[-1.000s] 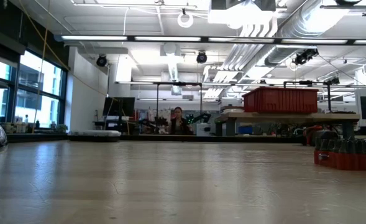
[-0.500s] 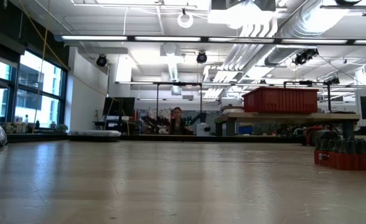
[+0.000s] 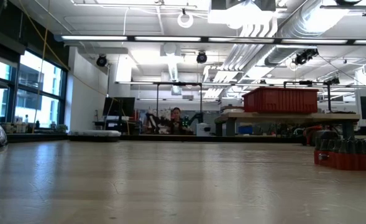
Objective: Coil cords
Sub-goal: Coil the blue wire onto the spool
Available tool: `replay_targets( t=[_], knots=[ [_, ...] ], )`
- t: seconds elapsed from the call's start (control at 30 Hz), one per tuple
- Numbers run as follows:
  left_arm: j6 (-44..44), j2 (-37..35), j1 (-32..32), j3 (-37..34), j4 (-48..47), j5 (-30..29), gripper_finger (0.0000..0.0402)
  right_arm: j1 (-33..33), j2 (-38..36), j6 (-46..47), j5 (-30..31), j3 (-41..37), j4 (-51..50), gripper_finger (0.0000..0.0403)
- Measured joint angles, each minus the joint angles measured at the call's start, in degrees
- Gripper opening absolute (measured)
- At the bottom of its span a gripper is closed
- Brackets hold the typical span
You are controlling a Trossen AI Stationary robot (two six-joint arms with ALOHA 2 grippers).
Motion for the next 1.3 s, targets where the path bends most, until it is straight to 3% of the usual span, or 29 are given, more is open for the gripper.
replay_targets(
  t=[0.33, 0.93, 1.3],
  knots=[
    [-3.4, 1.0, -2.1, 0.0, 10.2, 2.2, 0.0005, -1.1, 0.3, -0.2, 4.9, 0.0, 3.4, 0.0000],
    [-5.6, 3.9, -4.5, -0.2, 8.7, 1.8, 0.0005, -2.6, 0.3, -0.7, 10.9, 0.0, 15.3, 0.0000],
    [-4.0, 3.4, -4.9, -0.2, 0.1, 0.8, 0.0005, -4.6, 0.3, -0.9, 10.8, 0.0, 19.8, 0.0000]
  ],
)
